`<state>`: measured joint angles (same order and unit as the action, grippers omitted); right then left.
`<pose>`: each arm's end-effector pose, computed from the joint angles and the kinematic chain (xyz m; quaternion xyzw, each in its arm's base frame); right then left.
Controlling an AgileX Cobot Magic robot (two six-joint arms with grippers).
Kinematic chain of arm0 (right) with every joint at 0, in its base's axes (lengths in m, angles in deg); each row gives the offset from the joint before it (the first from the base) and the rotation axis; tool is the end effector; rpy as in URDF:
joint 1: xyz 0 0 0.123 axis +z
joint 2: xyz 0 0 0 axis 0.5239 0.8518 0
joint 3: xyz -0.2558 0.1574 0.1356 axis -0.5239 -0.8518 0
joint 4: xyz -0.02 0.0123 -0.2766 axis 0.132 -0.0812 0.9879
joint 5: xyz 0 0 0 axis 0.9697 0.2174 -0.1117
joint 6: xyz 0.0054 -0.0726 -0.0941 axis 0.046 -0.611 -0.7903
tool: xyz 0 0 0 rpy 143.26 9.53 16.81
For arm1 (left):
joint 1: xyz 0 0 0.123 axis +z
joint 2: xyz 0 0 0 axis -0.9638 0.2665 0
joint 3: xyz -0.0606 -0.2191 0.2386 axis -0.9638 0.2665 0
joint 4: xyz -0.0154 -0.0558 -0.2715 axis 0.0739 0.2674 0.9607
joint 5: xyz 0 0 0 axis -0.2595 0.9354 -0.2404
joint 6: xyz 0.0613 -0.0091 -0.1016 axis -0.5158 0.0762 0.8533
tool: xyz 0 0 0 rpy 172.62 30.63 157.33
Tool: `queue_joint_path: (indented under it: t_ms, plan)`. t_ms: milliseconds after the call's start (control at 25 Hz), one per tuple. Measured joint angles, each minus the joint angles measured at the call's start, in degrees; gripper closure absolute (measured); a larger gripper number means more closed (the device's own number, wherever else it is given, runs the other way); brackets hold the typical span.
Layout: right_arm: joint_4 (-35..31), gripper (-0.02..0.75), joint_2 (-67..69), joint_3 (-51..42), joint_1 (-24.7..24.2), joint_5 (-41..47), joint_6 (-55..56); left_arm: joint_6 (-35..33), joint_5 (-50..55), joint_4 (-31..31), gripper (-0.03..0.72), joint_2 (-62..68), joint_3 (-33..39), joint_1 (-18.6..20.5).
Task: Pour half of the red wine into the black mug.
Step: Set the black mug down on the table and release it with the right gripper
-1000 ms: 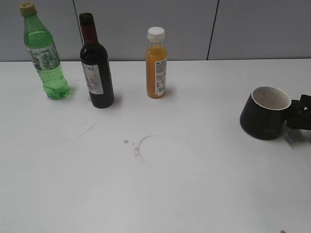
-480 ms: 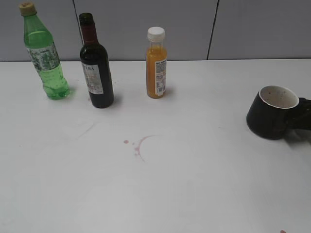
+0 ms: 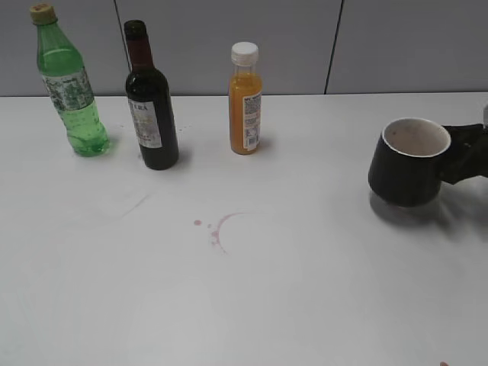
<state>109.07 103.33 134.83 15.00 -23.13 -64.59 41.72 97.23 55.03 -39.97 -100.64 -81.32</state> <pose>0.4013 -0.0181 0.1113 -0.2675 0.7288 0.2148 0.5925 -0.0027 0.0094 0.2809 0.0332 0.8469 0.0029 0.5308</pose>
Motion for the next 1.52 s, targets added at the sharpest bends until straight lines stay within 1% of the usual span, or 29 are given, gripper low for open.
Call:
queue_joint_path:
  t_ms: [120, 400, 600, 720, 920, 1240, 1520]
  plan:
    - [3.19, 0.660, 0.00, 3.73, 4.77, 0.00, 2.24, 0.00, 0.00, 0.00, 0.099, 0.00, 0.00, 0.00]
    - [12.26, 0.661, 1.92, 11.85, 13.83, -0.16, 8.11, 0.00, 0.00, 0.00, 0.099, 0.00, 0.00, 0.00]
    - [14.48, 0.661, 3.44, 14.14, 20.84, -0.16, 8.88, 0.00, 0.00, 0.00, 0.099, 0.00, 0.00, 0.00]
    - [13.02, 0.663, 3.79, 14.86, 24.20, -0.21, 8.88, 0.00, 0.00, 0.00, 0.099, 0.00, 0.00, 0.00]
    - [7.32, 0.663, 6.73, 14.94, 28.38, -0.27, 8.35, 0.00, 0.00, 0.00, 0.099, 0.00, 0.00, 0.00]
    - [4.80, 0.664, 8.26, 14.94, 32.02, -0.15, 5.01, 0.00, 0.00, 0.00, 0.099, 0.00, 0.00, 0.00]
    - [3.43, 0.664, 10.34, 14.99, 33.83, -0.21, 3.83, 0.00, 0.00, 0.00, 0.099, 0.00, 0.00, 0.00]
